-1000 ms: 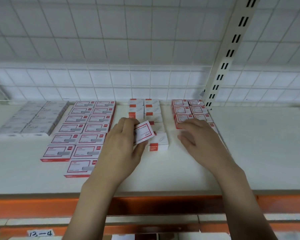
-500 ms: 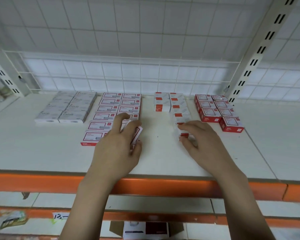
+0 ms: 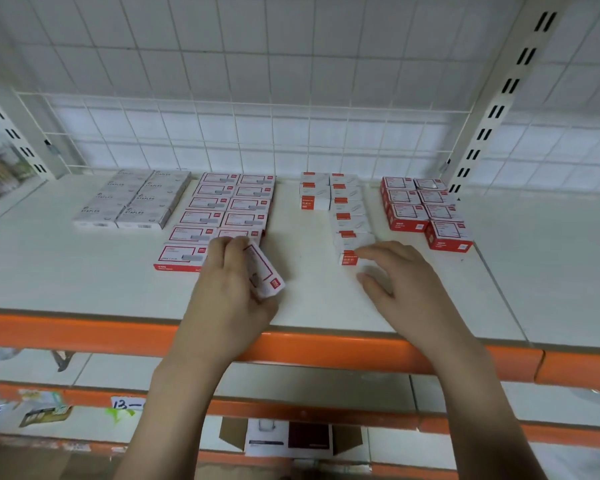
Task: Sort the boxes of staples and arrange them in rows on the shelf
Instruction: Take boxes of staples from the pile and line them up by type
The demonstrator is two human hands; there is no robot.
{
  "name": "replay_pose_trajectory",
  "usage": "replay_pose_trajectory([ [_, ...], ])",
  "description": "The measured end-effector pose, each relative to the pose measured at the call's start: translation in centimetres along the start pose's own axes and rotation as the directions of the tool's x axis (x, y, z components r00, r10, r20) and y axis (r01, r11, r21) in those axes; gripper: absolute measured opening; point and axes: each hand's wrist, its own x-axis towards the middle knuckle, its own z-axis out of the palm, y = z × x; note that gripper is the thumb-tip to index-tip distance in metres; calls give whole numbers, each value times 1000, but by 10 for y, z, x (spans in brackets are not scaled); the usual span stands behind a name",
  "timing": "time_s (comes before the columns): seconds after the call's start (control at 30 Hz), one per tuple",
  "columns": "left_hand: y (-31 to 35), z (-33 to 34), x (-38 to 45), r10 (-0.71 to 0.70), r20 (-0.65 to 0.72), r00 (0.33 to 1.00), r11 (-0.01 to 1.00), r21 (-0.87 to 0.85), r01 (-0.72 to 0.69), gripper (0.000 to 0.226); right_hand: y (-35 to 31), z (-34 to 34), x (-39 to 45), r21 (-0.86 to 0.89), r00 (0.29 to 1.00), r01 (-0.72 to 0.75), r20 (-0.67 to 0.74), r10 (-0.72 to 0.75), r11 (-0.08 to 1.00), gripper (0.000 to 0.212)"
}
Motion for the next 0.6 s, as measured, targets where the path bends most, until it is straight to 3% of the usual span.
replay_pose_trajectory([
  [0.1,2,0,-10,-70,-84,994,980,182,85,72,4,1,-5,32,1000,3,-16,-2,999,32],
  [0.3,4,-8,-31,-230,-150,962,926,270,263,90,4,6,-10,65,1000,29,-7,-29,997,32],
  [0.6,-14,-17,-39,-414,-247,876,836,279,473,72,-7,13,-13,55,997,59,50,-62,997,34],
])
